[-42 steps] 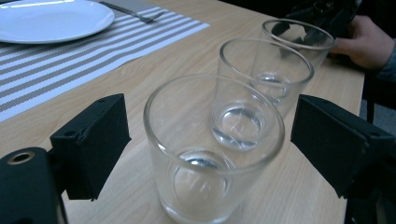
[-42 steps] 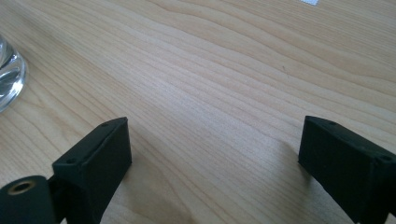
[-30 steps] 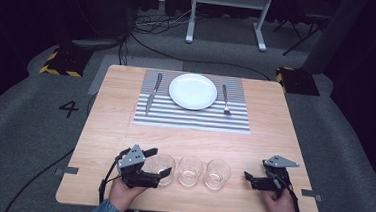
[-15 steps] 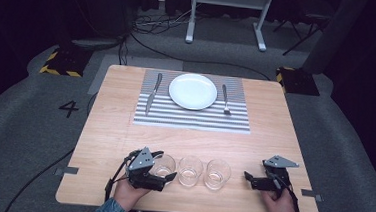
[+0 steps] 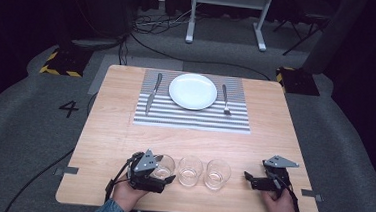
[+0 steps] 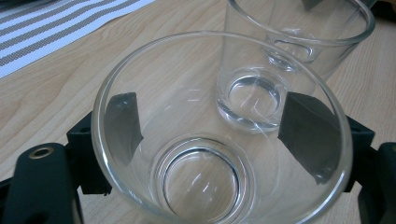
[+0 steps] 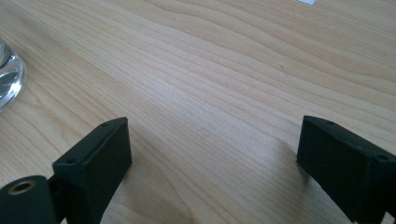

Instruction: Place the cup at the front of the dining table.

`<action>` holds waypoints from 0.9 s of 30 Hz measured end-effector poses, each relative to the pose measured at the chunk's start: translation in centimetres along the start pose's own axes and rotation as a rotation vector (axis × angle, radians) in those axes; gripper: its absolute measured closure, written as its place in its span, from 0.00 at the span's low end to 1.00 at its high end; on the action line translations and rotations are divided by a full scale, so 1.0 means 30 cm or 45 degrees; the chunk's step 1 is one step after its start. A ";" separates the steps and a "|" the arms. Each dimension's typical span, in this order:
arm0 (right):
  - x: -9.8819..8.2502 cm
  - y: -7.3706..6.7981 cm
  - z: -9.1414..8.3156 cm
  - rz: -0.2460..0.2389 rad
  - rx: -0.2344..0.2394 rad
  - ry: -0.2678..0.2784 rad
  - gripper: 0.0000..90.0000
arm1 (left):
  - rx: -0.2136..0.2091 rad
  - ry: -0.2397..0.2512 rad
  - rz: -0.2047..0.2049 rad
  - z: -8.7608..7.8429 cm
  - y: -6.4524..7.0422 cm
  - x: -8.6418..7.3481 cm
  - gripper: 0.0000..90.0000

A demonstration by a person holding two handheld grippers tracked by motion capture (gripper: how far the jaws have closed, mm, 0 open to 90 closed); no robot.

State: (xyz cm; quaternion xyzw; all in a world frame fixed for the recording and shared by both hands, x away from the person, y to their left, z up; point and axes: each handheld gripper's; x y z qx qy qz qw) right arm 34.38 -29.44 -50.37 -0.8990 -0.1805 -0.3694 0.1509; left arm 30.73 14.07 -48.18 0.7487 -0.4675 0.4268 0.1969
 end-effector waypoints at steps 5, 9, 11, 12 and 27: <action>0.000 0.000 0.000 0.000 -0.001 -0.001 0.11 | -0.007 -0.018 -0.023 -0.010 -0.008 0.004 0.21; 0.000 0.000 0.000 0.000 0.000 0.000 0.11 | -0.007 -0.035 -0.039 -0.017 -0.018 0.014 0.21; 0.000 0.000 0.000 -0.001 0.000 0.000 0.11 | -0.003 -0.045 -0.034 -0.021 -0.023 0.023 0.21; 0.000 0.000 0.000 -0.001 -0.001 0.000 0.11 | 0.003 -0.055 -0.028 -0.028 -0.030 0.034 0.21; 0.000 0.000 0.000 0.000 0.000 -0.001 0.11 | 0.005 -0.110 -0.001 -0.077 -0.099 0.129 0.21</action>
Point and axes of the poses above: each handheld gripper's, and its own axes: z roughly forward along the jaws, x roughly out of its top, y roughly to its right, and after that the axes turned 12 degrees about z, right-handed
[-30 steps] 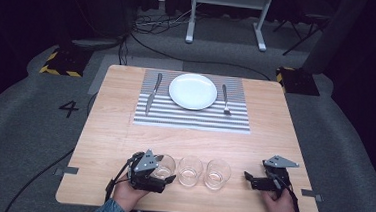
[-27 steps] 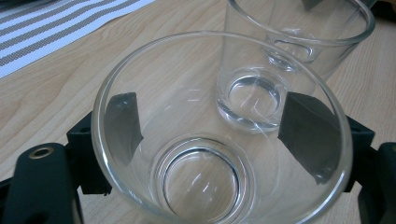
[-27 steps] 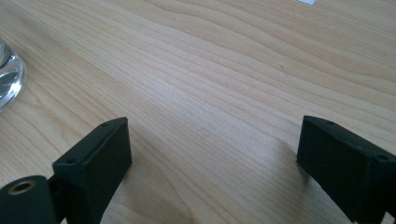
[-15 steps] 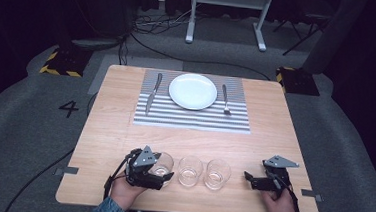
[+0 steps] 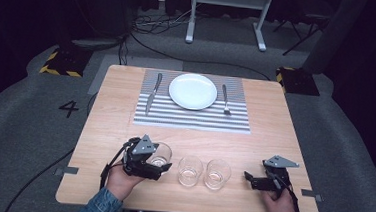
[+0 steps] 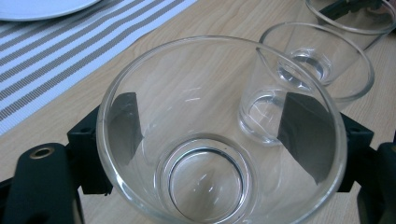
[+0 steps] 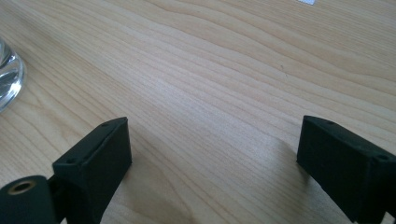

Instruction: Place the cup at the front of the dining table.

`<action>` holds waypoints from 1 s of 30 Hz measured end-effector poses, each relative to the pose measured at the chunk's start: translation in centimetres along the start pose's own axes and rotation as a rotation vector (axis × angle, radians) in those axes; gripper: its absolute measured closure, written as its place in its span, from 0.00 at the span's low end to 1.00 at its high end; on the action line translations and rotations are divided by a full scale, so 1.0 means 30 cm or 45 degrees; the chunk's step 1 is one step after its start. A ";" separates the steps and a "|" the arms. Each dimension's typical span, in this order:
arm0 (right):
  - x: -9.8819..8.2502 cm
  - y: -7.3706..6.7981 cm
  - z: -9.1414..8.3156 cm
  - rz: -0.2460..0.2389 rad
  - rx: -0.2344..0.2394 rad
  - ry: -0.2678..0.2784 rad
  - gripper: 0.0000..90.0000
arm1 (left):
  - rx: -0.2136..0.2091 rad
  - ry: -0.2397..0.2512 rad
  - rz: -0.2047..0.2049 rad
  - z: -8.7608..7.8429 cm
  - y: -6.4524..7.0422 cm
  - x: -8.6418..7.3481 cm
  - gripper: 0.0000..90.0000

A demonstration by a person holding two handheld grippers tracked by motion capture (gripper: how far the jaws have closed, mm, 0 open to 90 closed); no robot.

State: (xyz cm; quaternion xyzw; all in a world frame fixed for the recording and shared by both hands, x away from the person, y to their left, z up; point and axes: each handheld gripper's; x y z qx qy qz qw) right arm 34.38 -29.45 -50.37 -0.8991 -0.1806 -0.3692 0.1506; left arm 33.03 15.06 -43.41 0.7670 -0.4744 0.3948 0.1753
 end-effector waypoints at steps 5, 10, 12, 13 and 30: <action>0.000 0.000 0.000 0.000 0.001 0.000 0.11 | 0.007 -0.004 0.008 -0.008 -0.031 0.028 0.21; 0.000 0.000 0.000 0.000 0.000 0.000 0.11 | 0.027 -0.004 -0.005 -0.007 -0.073 0.045 0.21; 0.000 0.000 0.000 0.000 0.000 0.000 0.11 | 0.007 0.003 -0.030 -0.008 -0.087 0.052 0.21; 0.000 0.000 0.000 0.000 0.000 0.000 0.11 | 0.014 0.012 -0.025 -0.009 -0.094 0.056 0.21; 0.000 0.000 0.000 0.000 0.001 0.000 0.11 | 0.051 0.027 -0.047 -0.021 -0.200 0.160 0.21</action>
Point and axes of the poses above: each handheld gripper's, and its own axes: z roughly forward along the jaws, x roughly out of its top, y roughly to its right, and after that the axes turned 12 degrees about z, right-handed
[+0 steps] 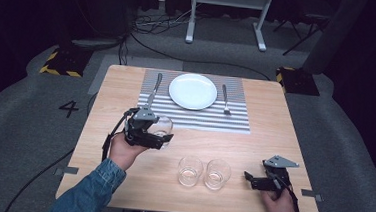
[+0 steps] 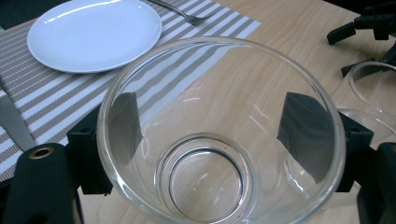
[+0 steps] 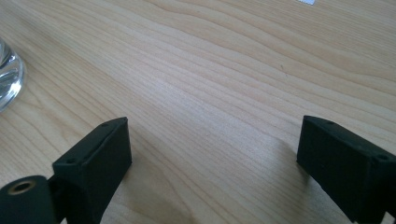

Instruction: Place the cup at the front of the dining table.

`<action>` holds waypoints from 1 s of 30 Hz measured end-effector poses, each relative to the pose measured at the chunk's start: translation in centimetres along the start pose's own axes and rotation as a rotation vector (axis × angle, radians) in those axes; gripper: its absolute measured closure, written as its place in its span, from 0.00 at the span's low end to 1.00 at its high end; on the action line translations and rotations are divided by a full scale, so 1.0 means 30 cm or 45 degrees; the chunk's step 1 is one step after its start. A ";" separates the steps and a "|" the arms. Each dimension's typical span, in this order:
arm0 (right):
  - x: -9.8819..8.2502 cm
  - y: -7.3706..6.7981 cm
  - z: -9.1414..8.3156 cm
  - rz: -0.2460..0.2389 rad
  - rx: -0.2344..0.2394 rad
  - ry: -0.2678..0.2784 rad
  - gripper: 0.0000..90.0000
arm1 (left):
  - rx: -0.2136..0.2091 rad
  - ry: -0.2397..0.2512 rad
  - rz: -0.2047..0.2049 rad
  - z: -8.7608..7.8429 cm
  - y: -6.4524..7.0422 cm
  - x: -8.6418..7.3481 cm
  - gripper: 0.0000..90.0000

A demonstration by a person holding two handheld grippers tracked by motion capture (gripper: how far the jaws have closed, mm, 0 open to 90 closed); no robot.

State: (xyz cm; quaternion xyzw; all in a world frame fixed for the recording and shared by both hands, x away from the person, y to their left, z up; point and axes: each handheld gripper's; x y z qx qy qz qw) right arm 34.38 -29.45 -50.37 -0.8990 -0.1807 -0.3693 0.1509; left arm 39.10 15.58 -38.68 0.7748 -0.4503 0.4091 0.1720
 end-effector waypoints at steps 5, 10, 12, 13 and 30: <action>0.000 0.000 0.000 0.000 -0.001 0.000 0.11 | 0.000 0.014 -0.031 0.007 -0.028 0.027 0.21; 0.000 0.000 0.000 0.001 -0.001 0.000 0.11 | 0.023 0.004 -0.022 0.018 -0.055 0.048 0.21; 0.000 -0.001 0.000 0.001 -0.002 0.000 0.11 | 0.022 -0.003 -0.038 0.024 -0.062 0.059 0.21; 0.000 -0.001 0.000 0.001 -0.002 0.000 0.11 | 0.026 -0.013 -0.029 0.024 -0.067 0.065 0.21; 0.000 0.000 0.001 -0.003 -0.005 0.002 0.11 | 0.135 -0.008 -0.066 0.054 -0.167 0.110 0.21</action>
Point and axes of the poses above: each handheld gripper's, and its own axes: z roughly forward along the jaws, x roughly out of its top, y roughly to its right, and after that the axes turned 12 degrees about z, right-handed
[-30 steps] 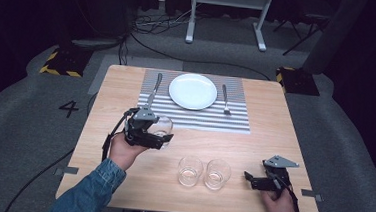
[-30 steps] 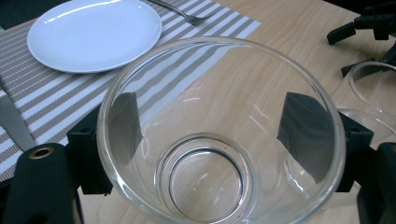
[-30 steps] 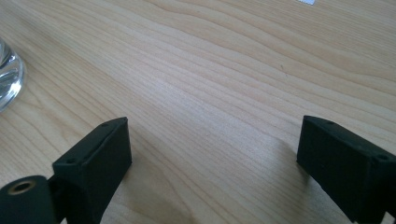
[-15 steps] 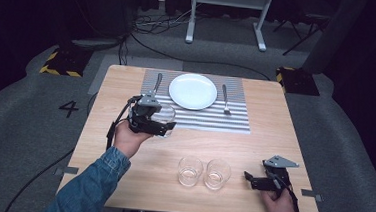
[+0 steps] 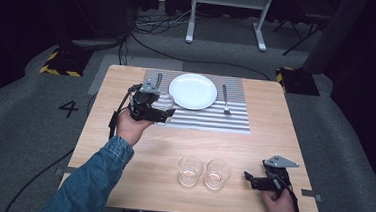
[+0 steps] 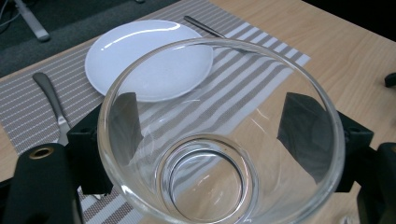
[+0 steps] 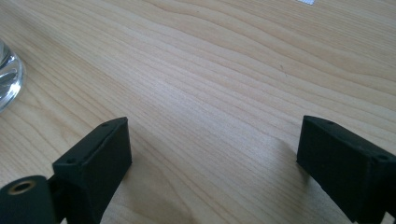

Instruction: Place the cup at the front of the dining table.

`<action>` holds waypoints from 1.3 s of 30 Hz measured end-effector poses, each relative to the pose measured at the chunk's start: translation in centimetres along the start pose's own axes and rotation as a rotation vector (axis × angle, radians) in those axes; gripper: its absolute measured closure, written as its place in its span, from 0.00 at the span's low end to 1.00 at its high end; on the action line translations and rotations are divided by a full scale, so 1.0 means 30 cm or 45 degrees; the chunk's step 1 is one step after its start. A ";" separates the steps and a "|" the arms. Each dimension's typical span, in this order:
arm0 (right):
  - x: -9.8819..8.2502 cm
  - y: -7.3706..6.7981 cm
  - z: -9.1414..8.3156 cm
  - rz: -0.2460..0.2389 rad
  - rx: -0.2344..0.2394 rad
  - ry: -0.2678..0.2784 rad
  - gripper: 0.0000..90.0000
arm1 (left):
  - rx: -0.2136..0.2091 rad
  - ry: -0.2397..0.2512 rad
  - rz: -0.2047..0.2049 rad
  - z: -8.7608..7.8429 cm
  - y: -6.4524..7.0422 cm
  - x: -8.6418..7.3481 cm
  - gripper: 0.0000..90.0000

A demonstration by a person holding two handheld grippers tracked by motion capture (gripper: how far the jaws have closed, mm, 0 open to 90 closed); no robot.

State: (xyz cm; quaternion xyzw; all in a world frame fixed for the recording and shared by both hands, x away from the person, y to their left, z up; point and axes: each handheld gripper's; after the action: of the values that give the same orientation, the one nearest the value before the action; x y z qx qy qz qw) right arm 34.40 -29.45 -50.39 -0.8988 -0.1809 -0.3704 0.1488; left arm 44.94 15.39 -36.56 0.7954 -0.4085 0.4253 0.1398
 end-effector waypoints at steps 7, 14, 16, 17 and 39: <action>0.000 0.000 0.000 0.000 0.000 0.000 0.11 | 0.021 -0.017 -0.042 0.033 -0.065 0.009 0.21; 0.001 0.000 0.001 0.002 -0.001 0.001 0.11 | 0.078 -0.078 -0.076 0.104 -0.120 0.011 0.21; 0.001 0.000 0.001 0.002 -0.001 0.001 0.11 | 0.086 -0.084 -0.082 0.115 -0.125 0.010 0.21; 0.001 0.000 0.001 0.002 -0.001 0.001 0.11 | 0.093 -0.105 -0.093 0.132 -0.136 0.009 0.21; 0.001 0.000 0.001 0.003 -0.002 0.001 0.11 | 0.095 -0.338 -0.126 0.323 -0.208 -0.015 0.21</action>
State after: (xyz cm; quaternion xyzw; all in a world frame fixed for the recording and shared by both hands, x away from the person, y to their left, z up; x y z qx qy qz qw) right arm 34.44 -29.42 -50.40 -0.8990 -0.1796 -0.3709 0.1485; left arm 55.04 14.02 -41.92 0.8685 -0.3674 0.3239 0.0758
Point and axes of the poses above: each handheld gripper's, and its own axes: z roughly forward along the jaws, x roughly out of its top, y roughly to its right, and after that the axes turned 12 degrees about z, right-handed
